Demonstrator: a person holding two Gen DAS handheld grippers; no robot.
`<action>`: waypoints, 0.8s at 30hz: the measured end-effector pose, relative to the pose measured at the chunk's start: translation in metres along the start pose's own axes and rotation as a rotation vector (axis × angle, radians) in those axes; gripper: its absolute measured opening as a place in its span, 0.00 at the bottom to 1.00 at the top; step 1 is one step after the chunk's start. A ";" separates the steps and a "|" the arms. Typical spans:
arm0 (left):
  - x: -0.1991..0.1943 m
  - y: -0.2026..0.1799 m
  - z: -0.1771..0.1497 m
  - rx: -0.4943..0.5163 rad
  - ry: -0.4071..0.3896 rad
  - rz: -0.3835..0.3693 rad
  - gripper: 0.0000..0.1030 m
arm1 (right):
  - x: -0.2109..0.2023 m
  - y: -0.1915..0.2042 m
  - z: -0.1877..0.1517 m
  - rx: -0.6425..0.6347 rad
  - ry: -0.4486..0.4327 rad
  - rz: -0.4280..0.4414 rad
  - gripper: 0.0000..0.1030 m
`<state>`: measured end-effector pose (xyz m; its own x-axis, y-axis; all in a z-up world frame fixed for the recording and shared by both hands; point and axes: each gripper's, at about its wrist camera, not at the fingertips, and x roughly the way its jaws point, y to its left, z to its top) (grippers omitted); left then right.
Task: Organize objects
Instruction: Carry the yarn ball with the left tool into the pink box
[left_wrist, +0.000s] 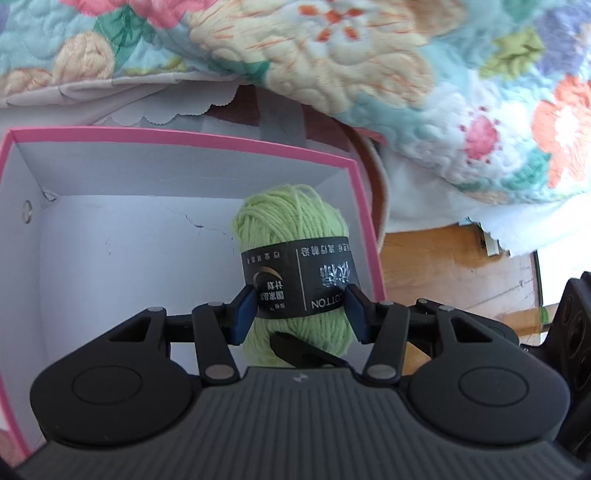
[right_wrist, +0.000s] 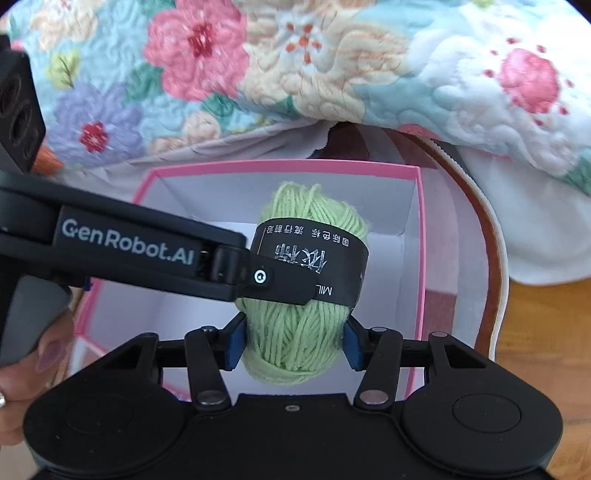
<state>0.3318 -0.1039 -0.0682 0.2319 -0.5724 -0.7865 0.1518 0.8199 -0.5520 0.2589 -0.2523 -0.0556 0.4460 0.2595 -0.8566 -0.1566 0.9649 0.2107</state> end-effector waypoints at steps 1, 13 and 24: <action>0.004 0.004 0.002 -0.017 0.004 -0.006 0.49 | 0.005 0.000 0.001 -0.013 -0.004 -0.018 0.55; 0.044 0.032 0.017 -0.126 0.024 -0.030 0.49 | 0.044 0.008 0.004 -0.120 -0.029 -0.192 0.57; 0.062 0.005 0.006 0.010 -0.010 0.018 0.40 | 0.011 -0.016 -0.005 -0.215 0.017 -0.081 0.23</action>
<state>0.3525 -0.1353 -0.1176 0.2441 -0.5579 -0.7932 0.1575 0.8299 -0.5352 0.2621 -0.2649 -0.0711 0.4505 0.1788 -0.8747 -0.3054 0.9515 0.0372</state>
